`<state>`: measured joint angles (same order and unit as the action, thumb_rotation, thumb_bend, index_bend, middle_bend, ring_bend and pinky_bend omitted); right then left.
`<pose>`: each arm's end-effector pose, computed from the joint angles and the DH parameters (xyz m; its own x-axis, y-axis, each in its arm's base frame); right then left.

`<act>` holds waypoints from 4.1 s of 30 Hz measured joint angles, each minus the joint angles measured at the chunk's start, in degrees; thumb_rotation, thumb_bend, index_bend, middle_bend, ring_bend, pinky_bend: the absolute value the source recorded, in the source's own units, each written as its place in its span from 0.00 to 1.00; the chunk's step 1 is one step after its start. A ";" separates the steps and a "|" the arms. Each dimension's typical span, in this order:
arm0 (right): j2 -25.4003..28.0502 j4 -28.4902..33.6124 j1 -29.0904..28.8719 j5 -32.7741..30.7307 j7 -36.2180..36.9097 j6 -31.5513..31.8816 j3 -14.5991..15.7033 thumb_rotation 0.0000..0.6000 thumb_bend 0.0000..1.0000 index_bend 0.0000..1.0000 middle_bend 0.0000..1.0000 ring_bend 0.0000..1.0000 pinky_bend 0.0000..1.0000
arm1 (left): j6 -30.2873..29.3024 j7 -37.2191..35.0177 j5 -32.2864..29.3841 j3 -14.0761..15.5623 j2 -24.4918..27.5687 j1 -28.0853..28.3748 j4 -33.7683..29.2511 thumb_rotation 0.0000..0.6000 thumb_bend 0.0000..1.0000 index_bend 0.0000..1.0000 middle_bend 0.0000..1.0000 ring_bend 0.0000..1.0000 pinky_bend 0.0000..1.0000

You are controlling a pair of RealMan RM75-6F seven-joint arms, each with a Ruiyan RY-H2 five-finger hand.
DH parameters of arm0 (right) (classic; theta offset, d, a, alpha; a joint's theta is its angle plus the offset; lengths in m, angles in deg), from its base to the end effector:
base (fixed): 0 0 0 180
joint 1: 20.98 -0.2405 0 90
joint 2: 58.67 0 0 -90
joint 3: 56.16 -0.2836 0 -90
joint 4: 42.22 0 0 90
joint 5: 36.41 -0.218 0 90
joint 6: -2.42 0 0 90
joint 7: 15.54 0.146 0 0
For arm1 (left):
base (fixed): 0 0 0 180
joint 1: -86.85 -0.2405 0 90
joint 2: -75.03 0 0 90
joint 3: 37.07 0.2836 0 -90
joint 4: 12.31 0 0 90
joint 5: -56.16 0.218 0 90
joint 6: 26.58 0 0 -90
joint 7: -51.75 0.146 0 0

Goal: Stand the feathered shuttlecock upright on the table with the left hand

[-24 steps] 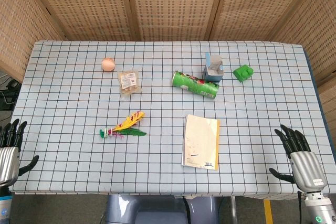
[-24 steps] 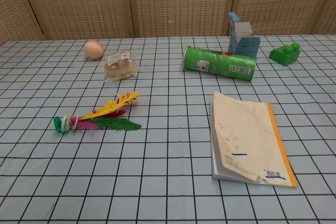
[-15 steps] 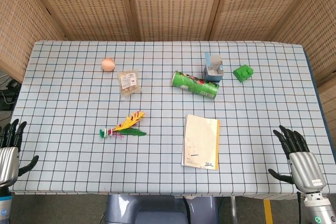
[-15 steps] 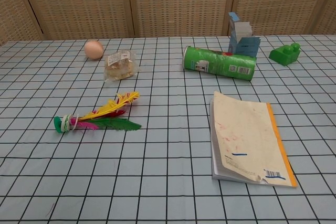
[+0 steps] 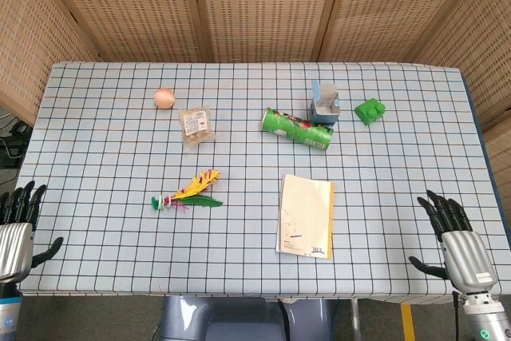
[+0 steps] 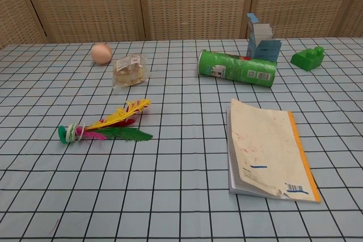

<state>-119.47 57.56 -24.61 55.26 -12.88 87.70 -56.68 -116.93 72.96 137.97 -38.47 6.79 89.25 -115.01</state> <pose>-0.3094 -0.1674 0.1617 0.2940 -0.0562 0.9541 -0.9534 -0.0878 0.2886 -0.3102 0.1629 0.1379 0.5020 0.0007 0.8649 0.8603 0.1027 -0.4994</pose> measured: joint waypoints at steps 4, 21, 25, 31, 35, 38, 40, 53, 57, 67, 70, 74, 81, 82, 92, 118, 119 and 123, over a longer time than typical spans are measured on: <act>0.04 -0.13 -0.01 -0.15 0.51 -0.11 0.01 1.00 0.07 0.00 0.00 0.00 0.02 | 0.91 0.30 -0.28 -0.16 0.02 0.30 -0.71 1.00 0.22 0.00 0.00 0.00 0.00; 0.15 -1.08 -0.52 -2.48 2.57 -1.55 -0.70 1.00 0.07 0.00 0.00 0.00 0.02 | 16.00 12.03 -20.47 -10.27 2.14 13.90 -7.43 1.00 0.23 0.00 0.00 0.00 0.00; 0.05 -1.52 -0.78 -3.30 2.88 -2.21 -0.97 1.00 0.07 0.00 0.00 0.00 0.02 | 19.26 17.77 -29.40 -13.46 1.37 19.66 -7.46 1.00 0.24 0.00 0.00 0.00 0.00; -0.25 -2.05 -1.06 -4.12 2.93 -2.87 -1.23 1.00 0.07 0.00 0.00 0.00 0.02 | 20.90 27.54 -42.10 -16.20 -3.92 29.13 -5.09 1.00 0.24 0.08 0.00 0.00 0.00; -0.37 -2.21 -1.15 -4.18 3.00 -2.99 -1.28 1.00 0.07 0.00 0.00 0.00 0.02 | 20.16 32.98 -48.78 -17.32 -9.99 34.96 -2.41 1.00 0.24 0.16 0.00 0.00 0.00; -0.48 -2.42 -1.22 -4.32 3.11 -3.17 -1.31 1.00 0.07 0.00 0.00 0.00 0.02 | 19.08 35.92 -52.98 -18.11 -14.63 39.18 0.17 1.00 0.24 0.19 0.00 0.00 0.00; -0.54 -2.56 -1.25 -4.42 3.26 -3.25 -1.34 1.00 0.07 0.00 0.00 0.00 0.02 | 18.20 37.71 -55.37 -18.61 -17.45 41.87 2.13 1.00 0.24 0.21 0.00 0.00 0.00; -0.10 -3.31 -1.24 -4.38 6.42 -2.92 -1.67 1.00 0.07 0.00 0.00 0.00 0.02 | 13.74 43.61 -64.04 -20.34 -29.76 51.45 11.65 1.00 0.24 0.34 0.00 0.00 0.00; 0.03 -3.32 -1.21 -3.36 7.23 -2.50 -1.46 1.00 0.07 0.00 0.00 0.00 0.02 | 11.20 44.88 -65.27 -20.40 -33.94 53.50 14.55 1.00 0.23 0.37 0.00 0.00 0.00; 0.43 -2.98 -0.90 -1.93 8.45 -1.12 -1.22 1.00 0.07 0.00 0.00 0.00 0.02 | 8.69 47.21 -66.16 -20.96 -39.65 56.54 19.80 1.00 0.21 0.38 0.00 0.00 0.00; 0.49 -3.04 -0.85 -1.66 8.93 -0.89 -1.17 1.00 0.07 0.00 0.00 0.00 0.02 | 8.54 47.64 -66.27 -21.15 -40.88 57.00 20.96 1.00 0.19 0.38 0.00 0.00 0.00; 0.54 -3.20 -0.85 -1.44 9.57 -0.81 -1.09 1.00 0.07 0.00 0.00 0.00 0.02 | 8.38 48.09 -66.00 -21.07 -42.53 57.46 22.58 1.00 0.16 0.41 0.00 0.00 0.00; 0.66 -3.16 -0.85 -0.76 10.02 -0.43 -0.95 1.00 0.07 0.00 0.00 0.00 0.02 | 7.89 48.73 -65.35 -21.33 -44.67 58.07 24.91 1.00 0.15 0.43 0.00 0.00 0.00; 0.69 -3.09 -0.83 -0.58 10.07 -0.30 -0.92 1.00 0.07 0.00 0.00 0.00 0.02 | 7.87 48.78 -65.34 -21.51 -44.91 58.13 25.19 1.00 0.15 0.43 0.00 0.00 0.00; 0.91 -3.02 -0.63 -0.10 10.76 0.53 -0.90 1.00 0.07 0.00 0.00 0.00 0.02 | 8.19 50.43 -64.81 -21.50 -46.36 58.26 27.51 1.00 0.15 0.43 0.00 0.00 0.00; 0.69 -4.39 0.12 0.18 14.36 3.67 -1.83 1.00 0.06 0.00 0.00 0.00 0.02 | 11.08 53.78 -63.13 -20.26 -48.36 56.49 28.80 1.00 0.45 0.60 0.00 0.00 0.00; 0.73 -4.36 0.13 0.17 14.39 3.66 -1.82 1.00 0.06 0.00 0.00 0.00 0.02 | 11.09 53.75 -62.94 -20.24 -48.31 56.43 28.65 1.00 0.46 0.60 0.00 0.00 0.00; 0.78 -4.19 0.07 0.20 14.16 3.52 -1.79 1.00 0.06 0.00 0.00 0.00 0.02 | 11.00 53.31 -61.80 -20.25 -47.85 56.15 27.37 1.00 0.48 0.60 0.00 0.00 0.00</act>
<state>-118.69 53.37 -24.54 55.46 1.29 91.22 -58.48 -105.93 126.27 76.17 -58.72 -41.07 145.40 -87.63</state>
